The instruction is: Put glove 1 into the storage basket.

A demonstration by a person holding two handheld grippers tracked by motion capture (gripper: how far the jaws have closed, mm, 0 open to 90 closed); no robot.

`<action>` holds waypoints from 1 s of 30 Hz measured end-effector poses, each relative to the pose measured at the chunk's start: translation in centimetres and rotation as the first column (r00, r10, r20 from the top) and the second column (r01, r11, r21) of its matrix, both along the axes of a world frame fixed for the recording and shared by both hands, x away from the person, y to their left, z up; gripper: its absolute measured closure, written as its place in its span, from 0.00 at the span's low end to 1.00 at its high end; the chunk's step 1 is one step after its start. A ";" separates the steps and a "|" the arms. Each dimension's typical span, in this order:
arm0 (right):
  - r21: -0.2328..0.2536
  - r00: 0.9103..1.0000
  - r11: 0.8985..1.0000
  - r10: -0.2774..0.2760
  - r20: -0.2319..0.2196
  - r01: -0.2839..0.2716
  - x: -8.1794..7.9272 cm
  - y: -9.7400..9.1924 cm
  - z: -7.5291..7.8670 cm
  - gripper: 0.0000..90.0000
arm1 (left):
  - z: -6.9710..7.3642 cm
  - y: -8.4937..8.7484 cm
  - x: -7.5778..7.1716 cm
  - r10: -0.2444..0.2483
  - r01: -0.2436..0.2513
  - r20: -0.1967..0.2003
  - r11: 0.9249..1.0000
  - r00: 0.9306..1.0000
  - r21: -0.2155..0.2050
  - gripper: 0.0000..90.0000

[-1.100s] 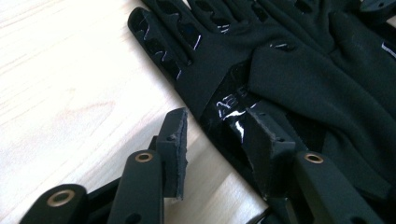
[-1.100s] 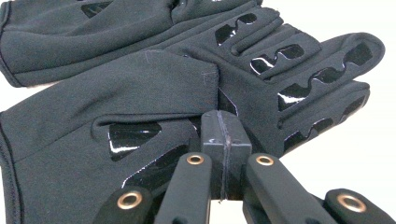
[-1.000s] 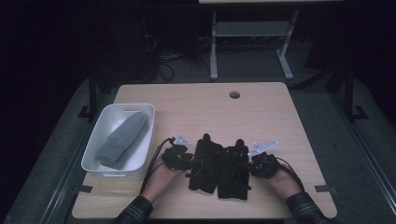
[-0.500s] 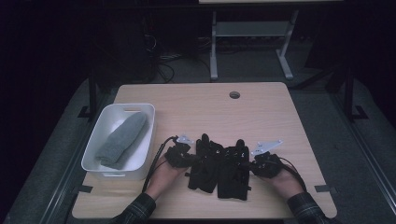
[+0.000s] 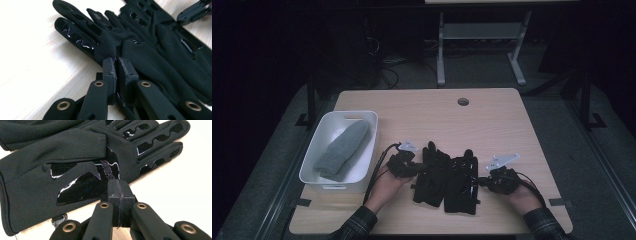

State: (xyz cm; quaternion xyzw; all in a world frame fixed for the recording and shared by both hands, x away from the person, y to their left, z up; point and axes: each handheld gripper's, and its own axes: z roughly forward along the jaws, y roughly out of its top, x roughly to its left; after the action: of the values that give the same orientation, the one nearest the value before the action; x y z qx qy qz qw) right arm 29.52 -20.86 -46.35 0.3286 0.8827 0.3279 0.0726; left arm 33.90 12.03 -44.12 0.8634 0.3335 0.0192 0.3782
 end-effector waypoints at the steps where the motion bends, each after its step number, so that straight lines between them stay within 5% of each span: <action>1: 0.002 1.000 1.000 0.001 -0.001 -0.001 0.0 0.1 0.0 1.00 | 0.0 0.0 0.0 0.000 0.000 0.000 1.000 1.000 0.000 0.93; 9: 0.003 1.000 1.000 0.011 -0.001 -0.011 0.0 0.4 0.0 1.00 | 1.6 0.1 -0.2 -0.020 0.019 -0.013 0.998 1.000 -0.064 0.93; 19: 0.010 1.000 1.000 0.010 -0.005 -0.009 0.0 0.5 0.0 1.00 | 2.5 0.7 -1.1 -0.045 0.042 -0.042 0.997 0.998 -0.064 0.93; 30: 0.013 1.000 1.000 0.019 -0.001 -0.019 0.0 1.1 -0.1 1.00 | 2.8 -0.2 -0.9 -0.058 0.052 -0.050 0.990 0.997 -0.128 0.92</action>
State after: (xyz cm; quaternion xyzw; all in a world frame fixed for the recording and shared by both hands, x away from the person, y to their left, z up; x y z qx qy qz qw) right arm 29.52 -19.75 -46.41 0.3210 0.8837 0.3340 0.0669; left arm 33.01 11.82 -41.33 0.8467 0.3202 -0.0356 0.4234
